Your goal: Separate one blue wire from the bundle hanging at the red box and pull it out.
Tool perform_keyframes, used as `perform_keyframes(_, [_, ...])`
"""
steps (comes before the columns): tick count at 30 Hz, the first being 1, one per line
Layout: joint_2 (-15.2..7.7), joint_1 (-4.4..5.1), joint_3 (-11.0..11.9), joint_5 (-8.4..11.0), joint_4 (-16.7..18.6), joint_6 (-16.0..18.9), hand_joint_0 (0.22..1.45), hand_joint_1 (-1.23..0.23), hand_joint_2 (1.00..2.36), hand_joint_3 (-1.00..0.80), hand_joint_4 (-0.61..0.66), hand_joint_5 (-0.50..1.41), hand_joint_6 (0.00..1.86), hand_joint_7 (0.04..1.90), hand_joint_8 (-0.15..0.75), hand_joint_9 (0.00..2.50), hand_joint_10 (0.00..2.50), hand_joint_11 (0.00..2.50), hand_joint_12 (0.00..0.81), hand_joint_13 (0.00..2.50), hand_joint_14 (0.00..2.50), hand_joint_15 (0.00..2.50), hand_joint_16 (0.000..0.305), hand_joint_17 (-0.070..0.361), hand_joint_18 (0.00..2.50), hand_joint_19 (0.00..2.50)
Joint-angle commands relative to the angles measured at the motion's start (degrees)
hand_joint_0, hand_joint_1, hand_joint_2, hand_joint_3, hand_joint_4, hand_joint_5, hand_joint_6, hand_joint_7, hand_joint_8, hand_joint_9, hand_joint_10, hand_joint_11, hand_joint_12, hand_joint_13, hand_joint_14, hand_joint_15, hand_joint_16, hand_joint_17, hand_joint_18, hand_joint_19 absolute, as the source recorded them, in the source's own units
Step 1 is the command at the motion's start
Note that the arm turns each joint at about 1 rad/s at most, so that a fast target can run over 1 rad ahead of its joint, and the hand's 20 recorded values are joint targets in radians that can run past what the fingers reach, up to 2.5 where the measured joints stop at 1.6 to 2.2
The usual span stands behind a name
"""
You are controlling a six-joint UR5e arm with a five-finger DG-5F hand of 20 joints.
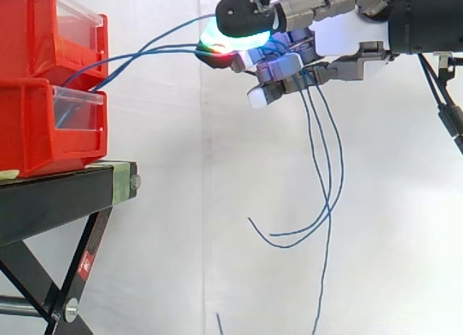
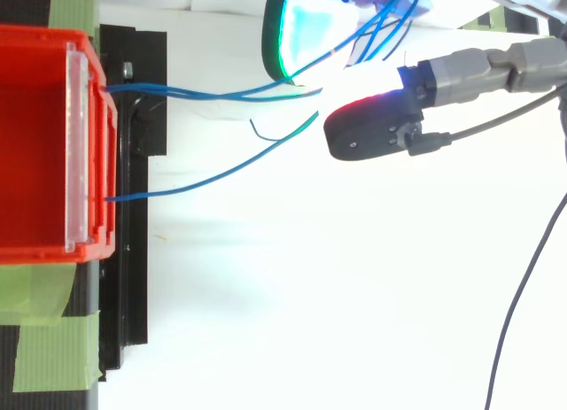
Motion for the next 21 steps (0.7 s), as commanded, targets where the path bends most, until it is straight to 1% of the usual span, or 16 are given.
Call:
perform_keyframes(1, [0.01,0.01,0.03,-0.03,-0.14,0.37,0.66,-0.98,1.02,-0.17,0.18,-0.30,0.80,1.18,0.243,0.03,0.52,1.70,0.248,0.00,2.23,1.78,0.043,0.097,0.21,1.19])
perform_keyframes(2, [0.01,0.01,-0.06,0.06,-0.14,0.37,0.65,-0.99,1.02,-0.23,0.18,-0.30,0.80,1.15,0.239,0.07,0.56,1.66,0.259,0.00,2.28,1.76,0.043,0.097,0.27,1.20])
perform_keyframes(3, [-0.08,0.01,0.03,0.06,-0.14,0.37,0.63,-0.97,1.02,-0.31,0.20,-0.30,0.81,1.11,0.245,0.14,0.64,1.61,0.273,0.00,2.33,1.72,0.044,0.100,0.36,1.28])
perform_keyframes(4, [0.01,0.01,0.03,0.06,-0.14,0.45,0.63,-0.97,1.02,-0.32,0.21,-0.30,0.82,1.10,0.249,0.17,0.71,1.58,0.280,0.00,2.35,1.71,0.044,0.099,0.36,1.33])
perform_keyframes(5, [0.01,0.01,-0.06,-0.03,-0.14,0.45,0.62,-0.98,1.01,-0.33,0.22,-0.29,0.81,1.08,0.263,0.28,0.66,1.59,0.306,0.04,2.30,1.70,0.045,0.102,0.46,1.33])
perform_keyframes(8, [0.01,0.01,0.03,0.06,-0.14,0.89,0.60,-0.95,1.01,-0.39,0.23,-0.28,0.81,1.06,0.265,0.34,0.67,1.56,0.318,0.08,2.32,1.70,0.044,0.100,0.49,1.35])
perform_keyframes(10, [-0.08,0.01,-0.06,-0.12,-0.14,1.86,0.60,-0.95,1.01,-0.39,0.23,-0.27,0.81,1.06,0.269,0.35,0.67,1.56,0.320,0.09,2.34,1.67,0.045,0.100,0.50,1.34])
perform_keyframes(13, [0.01,0.01,0.03,-0.20,-0.05,2.21,0.58,-0.89,1.01,-0.37,0.23,-0.27,0.81,1.04,0.269,0.38,0.68,1.54,0.326,0.11,2.35,1.66,0.044,0.100,0.51,1.35])
perform_keyframes(15, [0.01,0.09,0.03,-0.20,0.04,2.74,0.55,-0.83,1.01,-0.35,0.22,-0.26,0.81,1.03,0.275,0.42,0.72,1.51,0.331,0.12,2.39,1.63,0.045,0.101,0.52,1.36])
perform_keyframes(16, [0.01,0.18,0.03,-0.20,0.04,2.92,0.55,-0.82,1.01,-0.35,0.22,-0.26,0.81,1.03,0.273,0.42,0.71,1.51,0.338,0.13,2.40,1.62,0.045,0.102,0.52,1.36])
perform_keyframes(17, [0.01,0.18,0.03,-0.20,0.04,3.09,0.55,-0.82,1.01,-0.36,0.22,-0.25,0.79,1.05,0.281,0.51,0.58,1.56,0.345,0.19,2.31,1.64,0.046,0.104,0.56,1.34])
perform_keyframes(19, [0.01,0.18,0.03,-0.03,0.04,3.09,0.53,-0.79,1.01,-0.36,0.22,-0.24,0.79,1.04,0.285,0.53,0.62,1.55,0.351,0.19,2.34,1.63,0.047,0.106,0.57,1.35])
perform_keyframes(21, [0.01,0.27,0.03,-0.03,-0.05,3.09,0.53,-0.77,1.01,-0.36,0.22,-0.24,0.79,1.04,0.292,0.55,0.60,1.55,0.360,0.21,2.33,1.65,0.048,0.107,0.57,1.36])
